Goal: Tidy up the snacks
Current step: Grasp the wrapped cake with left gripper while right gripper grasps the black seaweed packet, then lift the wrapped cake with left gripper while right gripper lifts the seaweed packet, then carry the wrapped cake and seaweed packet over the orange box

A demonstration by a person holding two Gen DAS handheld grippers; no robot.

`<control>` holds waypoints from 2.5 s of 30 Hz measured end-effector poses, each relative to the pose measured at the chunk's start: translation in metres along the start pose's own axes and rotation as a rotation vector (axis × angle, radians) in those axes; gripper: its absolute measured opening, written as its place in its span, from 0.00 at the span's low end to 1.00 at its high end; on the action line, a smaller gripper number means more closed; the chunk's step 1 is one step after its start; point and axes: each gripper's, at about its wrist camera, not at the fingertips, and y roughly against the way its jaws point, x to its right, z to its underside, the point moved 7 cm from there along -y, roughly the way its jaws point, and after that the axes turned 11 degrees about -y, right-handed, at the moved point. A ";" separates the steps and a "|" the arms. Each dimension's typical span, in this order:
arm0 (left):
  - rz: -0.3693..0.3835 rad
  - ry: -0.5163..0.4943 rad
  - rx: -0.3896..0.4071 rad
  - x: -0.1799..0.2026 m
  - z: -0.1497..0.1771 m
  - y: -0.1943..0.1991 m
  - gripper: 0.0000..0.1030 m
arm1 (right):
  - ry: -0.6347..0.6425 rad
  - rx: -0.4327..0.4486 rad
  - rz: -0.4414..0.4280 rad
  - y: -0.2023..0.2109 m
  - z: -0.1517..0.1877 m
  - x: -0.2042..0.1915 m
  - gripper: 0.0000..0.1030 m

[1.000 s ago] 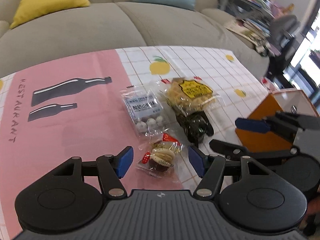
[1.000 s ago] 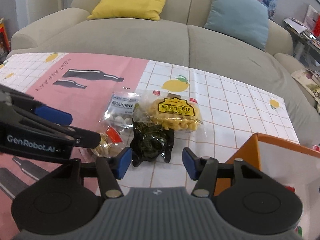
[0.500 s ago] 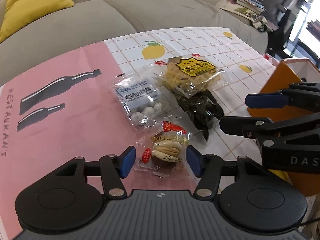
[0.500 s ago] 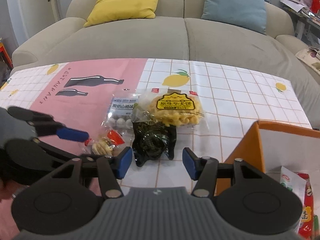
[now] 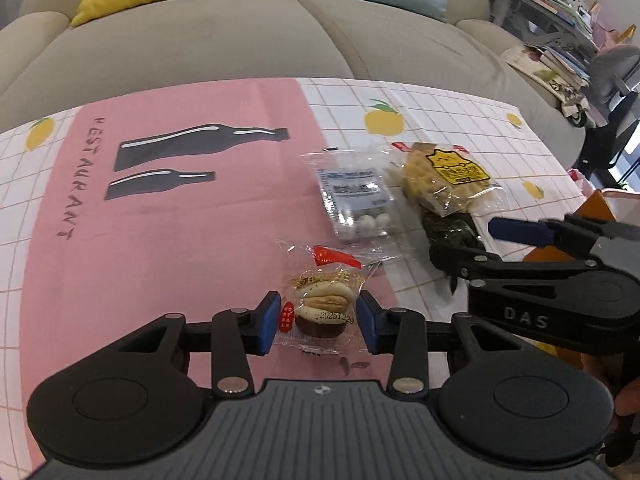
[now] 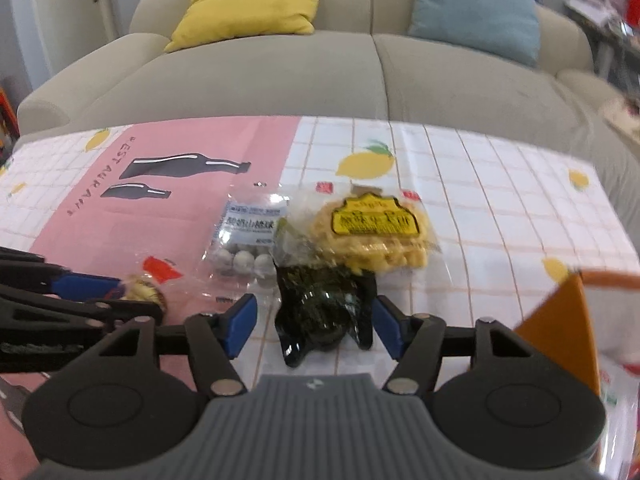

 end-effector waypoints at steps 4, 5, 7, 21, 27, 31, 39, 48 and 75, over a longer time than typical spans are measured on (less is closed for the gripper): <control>0.001 0.007 -0.013 0.001 0.004 -0.003 0.45 | 0.031 -0.012 0.017 -0.012 0.002 -0.005 0.59; 0.000 0.007 -0.014 0.002 0.005 -0.004 0.45 | 0.031 -0.015 0.022 -0.014 0.003 -0.005 0.58; 0.002 0.008 -0.013 0.004 0.006 -0.004 0.45 | 0.039 -0.011 0.043 -0.018 0.004 -0.005 0.57; 0.002 0.043 -0.020 0.012 0.017 0.001 0.45 | 0.047 -0.030 0.111 -0.026 0.012 0.002 0.37; 0.005 0.089 -0.008 0.017 0.026 0.016 0.44 | -0.036 -0.089 0.053 -0.009 0.023 0.003 0.37; 0.004 0.123 0.006 0.021 0.032 0.030 0.44 | -0.070 -0.098 0.028 0.013 0.034 0.001 0.37; -0.001 0.132 0.011 0.044 0.048 0.062 0.44 | -0.074 -0.086 -0.030 0.072 0.060 -0.008 0.37; -0.040 0.076 0.022 0.082 0.054 0.113 0.44 | -0.112 -0.038 -0.095 0.150 0.078 0.000 0.37; 0.168 -0.195 0.122 0.252 -0.027 0.151 0.44 | -0.236 0.117 0.005 0.293 0.052 0.166 0.37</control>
